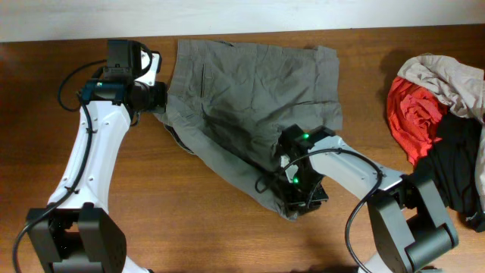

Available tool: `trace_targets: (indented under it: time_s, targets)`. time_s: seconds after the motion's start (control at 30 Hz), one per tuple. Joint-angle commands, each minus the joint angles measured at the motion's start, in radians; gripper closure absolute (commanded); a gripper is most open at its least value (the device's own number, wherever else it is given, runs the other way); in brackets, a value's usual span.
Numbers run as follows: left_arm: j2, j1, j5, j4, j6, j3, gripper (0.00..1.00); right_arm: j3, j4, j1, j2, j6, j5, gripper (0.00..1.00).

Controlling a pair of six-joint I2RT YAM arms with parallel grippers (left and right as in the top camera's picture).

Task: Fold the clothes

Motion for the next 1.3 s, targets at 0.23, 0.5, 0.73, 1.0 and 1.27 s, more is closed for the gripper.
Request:
trace_targets:
  time_s: [0.23,0.5,0.73,1.0,1.27]
  targets:
    - [-0.002,0.005,-0.014,-0.023,0.010,0.003,0.99,-0.011,0.254,-0.200,-0.018,0.030,0.148,0.48]
    - [-0.002,0.005,-0.014,-0.052,0.010,0.003,0.99,-0.003,0.487,-0.350,-0.018,0.030,0.091,0.48]
    - [-0.002,0.005,-0.014,-0.072,0.010,0.003,0.99,0.089,0.324,-0.390,-0.019,-0.082,-0.075,0.46]
    - [-0.002,0.005,-0.014,-0.072,0.010,0.003,0.99,0.148,0.075,-0.388,-0.047,-0.191,-0.085,0.43]
    - [-0.002,0.005,-0.014,-0.071,0.010,0.003,0.99,0.068,0.054,-0.336,-0.047,-0.214,-0.081,0.39]
